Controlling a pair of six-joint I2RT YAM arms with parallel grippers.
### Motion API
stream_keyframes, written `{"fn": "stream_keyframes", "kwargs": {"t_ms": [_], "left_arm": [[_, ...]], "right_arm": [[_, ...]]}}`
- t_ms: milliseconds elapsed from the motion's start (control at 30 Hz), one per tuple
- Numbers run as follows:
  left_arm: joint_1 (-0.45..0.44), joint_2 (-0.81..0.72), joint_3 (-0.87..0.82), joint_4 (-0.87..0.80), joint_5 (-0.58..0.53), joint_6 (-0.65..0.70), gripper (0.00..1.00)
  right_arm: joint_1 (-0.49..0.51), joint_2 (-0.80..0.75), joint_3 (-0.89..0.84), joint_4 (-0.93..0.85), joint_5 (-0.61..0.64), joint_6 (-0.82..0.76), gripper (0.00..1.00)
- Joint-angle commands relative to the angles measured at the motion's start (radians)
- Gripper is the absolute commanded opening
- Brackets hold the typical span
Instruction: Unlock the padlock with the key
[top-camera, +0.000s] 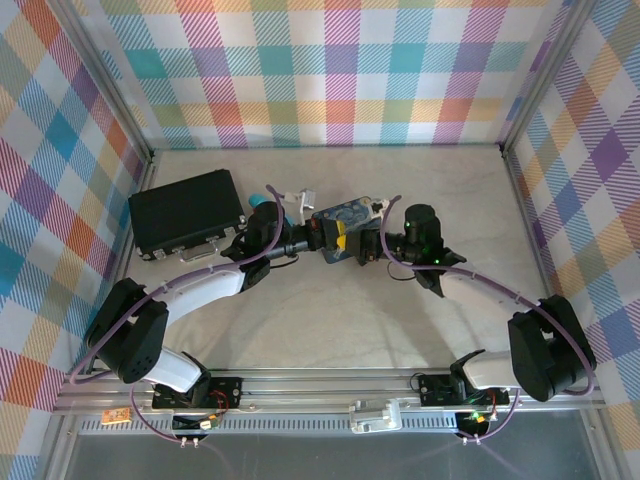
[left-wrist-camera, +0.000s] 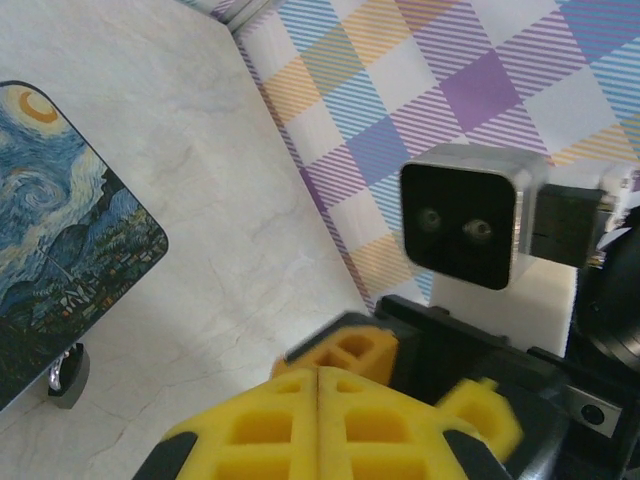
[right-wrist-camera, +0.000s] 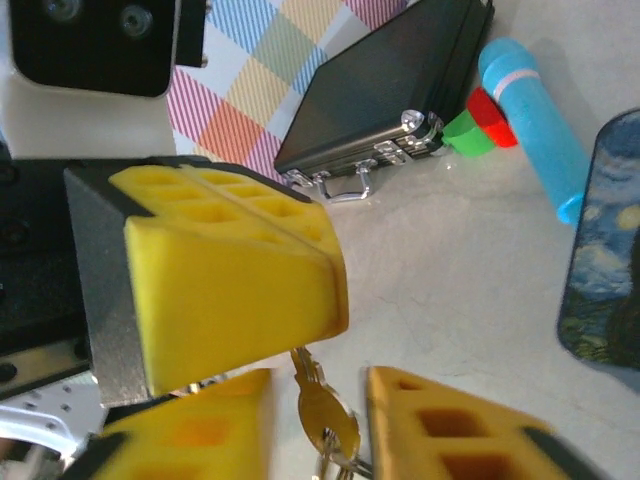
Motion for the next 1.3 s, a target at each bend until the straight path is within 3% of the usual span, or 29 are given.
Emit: {"fn": "stream_keyframes", "kwargs": {"t_ms": [0,133,433,1267], "left_arm": [[0.031,-0.009,0.053,-0.042,0.058,0.077,0.00],[0.057,-0.013,0.094,-0.127,0.154,0.165,0.00],[0.060,-0.013,0.112,-0.142,0.247,0.186,0.00],[0.060,-0.013,0.072,-0.031,0.252,0.108,0.00]], "right_arm": [[-0.050,-0.051,0.023,-0.063,-0.020,-0.058,0.50],[-0.103,-0.054,0.037,-0.070,-0.127,-0.100,0.55],[-0.109,0.018,0.042,0.084,-0.300,-0.056,0.49],[-0.047,0.104,0.004,0.302,-0.315,0.058,0.19]]}}
